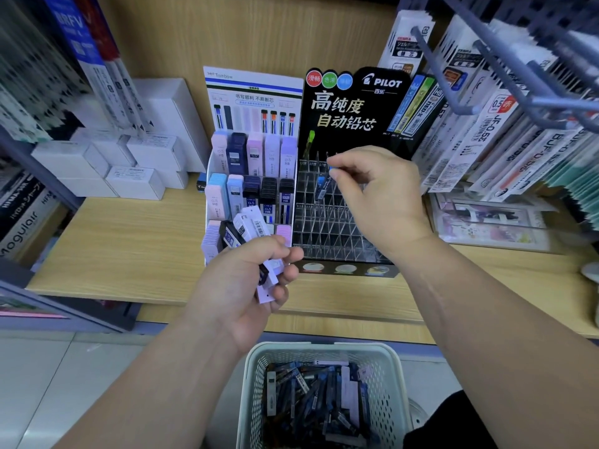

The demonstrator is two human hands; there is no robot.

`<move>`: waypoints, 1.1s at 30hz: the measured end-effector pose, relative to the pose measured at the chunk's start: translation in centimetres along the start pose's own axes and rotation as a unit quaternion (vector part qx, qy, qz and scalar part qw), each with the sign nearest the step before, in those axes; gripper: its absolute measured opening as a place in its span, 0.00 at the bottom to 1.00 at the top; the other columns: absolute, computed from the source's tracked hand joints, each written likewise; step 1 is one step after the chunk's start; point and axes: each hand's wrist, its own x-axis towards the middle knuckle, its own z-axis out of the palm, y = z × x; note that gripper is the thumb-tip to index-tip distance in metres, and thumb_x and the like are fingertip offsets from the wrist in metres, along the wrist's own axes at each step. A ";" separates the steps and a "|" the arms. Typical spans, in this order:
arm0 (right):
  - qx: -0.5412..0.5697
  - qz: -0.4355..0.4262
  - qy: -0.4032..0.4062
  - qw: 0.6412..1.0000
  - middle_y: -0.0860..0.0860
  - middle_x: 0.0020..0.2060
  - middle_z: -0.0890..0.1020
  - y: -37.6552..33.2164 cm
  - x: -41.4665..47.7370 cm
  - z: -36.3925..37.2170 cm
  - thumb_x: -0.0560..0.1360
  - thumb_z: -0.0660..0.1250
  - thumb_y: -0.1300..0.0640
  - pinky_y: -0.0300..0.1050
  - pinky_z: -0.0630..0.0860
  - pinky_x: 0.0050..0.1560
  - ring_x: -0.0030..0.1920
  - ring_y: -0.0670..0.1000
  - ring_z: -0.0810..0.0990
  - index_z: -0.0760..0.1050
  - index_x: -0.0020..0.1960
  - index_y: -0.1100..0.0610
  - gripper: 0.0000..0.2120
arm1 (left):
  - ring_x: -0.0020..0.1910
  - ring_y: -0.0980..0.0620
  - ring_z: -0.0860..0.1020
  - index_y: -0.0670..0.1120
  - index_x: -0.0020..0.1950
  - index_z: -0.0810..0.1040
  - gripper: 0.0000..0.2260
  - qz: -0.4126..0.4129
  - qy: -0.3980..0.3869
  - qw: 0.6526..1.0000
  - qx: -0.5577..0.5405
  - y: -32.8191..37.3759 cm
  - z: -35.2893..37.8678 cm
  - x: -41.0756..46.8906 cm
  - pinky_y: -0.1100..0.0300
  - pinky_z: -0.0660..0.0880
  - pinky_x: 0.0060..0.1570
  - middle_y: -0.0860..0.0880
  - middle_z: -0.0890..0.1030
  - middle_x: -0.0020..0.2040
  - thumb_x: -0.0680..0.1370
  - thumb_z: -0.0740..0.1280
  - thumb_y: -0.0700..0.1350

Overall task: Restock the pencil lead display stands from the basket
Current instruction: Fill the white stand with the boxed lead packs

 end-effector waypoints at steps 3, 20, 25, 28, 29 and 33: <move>-0.003 -0.011 -0.018 1.000 0.47 0.47 0.83 0.3 -0.2 0.3 0.75 0.72 0.64 0.31 0.76 0.51 0.47 0.42 0.80 0.86 0.51 0.58 0.07 | 0.27 0.54 0.76 0.44 0.48 0.77 0.05 0.001 -0.005 1.000 0.005 -0.1 0.1 0.0 0.66 0.65 0.23 0.45 0.84 0.38 0.75 0.66 0.35; -0.041 0.072 -0.013 0.996 0.43 0.42 0.78 -0.2 -0.4 0.7 0.72 0.77 0.56 0.40 0.74 0.43 0.39 0.46 0.75 0.82 0.47 0.50 0.06 | 0.28 0.53 0.75 0.42 0.50 0.78 0.07 0.004 -0.021 0.999 0.028 -0.5 -0.3 -0.2 0.65 0.66 0.24 0.45 0.83 0.38 0.74 0.65 0.34; 0.258 0.246 -0.117 0.927 0.53 0.38 0.84 -4.7 -0.9 -1.1 0.74 0.76 0.55 0.34 0.73 0.34 0.34 0.45 0.78 0.83 0.44 0.51 0.02 | 0.27 0.52 0.74 0.41 0.47 0.78 0.08 0.017 -0.048 0.997 0.062 -0.6 -0.2 -0.7 0.64 0.63 0.22 0.43 0.83 0.37 0.74 0.62 0.32; 0.309 0.269 -0.269 0.872 0.52 0.38 0.84 -5.6 -2.6 -1.6 0.74 0.75 0.59 0.40 0.76 0.39 0.35 0.48 0.80 0.83 0.50 0.54 0.06 | 0.27 0.52 0.72 0.41 0.47 0.78 0.08 0.016 -0.071 0.994 0.086 -0.9 0.0 -1.1 0.64 0.60 0.23 0.43 0.82 0.36 0.73 0.62 0.32; 0.315 0.263 -0.287 0.865 0.54 0.38 0.84 -5.8 -3.1 -1.7 0.74 0.75 0.61 0.43 0.77 0.40 0.34 0.49 0.80 0.82 0.51 0.56 0.06 | 0.27 0.52 0.72 0.40 0.47 0.78 0.07 0.015 -0.081 0.992 0.096 -1.0 -0.1 -1.2 0.63 0.59 0.24 0.43 0.81 0.36 0.73 0.63 0.32; 0.337 0.308 -0.249 0.854 0.50 0.32 0.83 -5.8 -3.6 -2.6 0.75 0.73 0.65 0.36 0.71 0.30 0.30 0.46 0.77 0.80 0.47 0.58 0.04 | 0.27 0.51 0.73 0.39 0.50 0.79 0.11 0.017 -0.097 0.989 0.108 -1.4 0.0 -1.6 0.64 0.60 0.23 0.42 0.82 0.37 0.68 0.67 0.35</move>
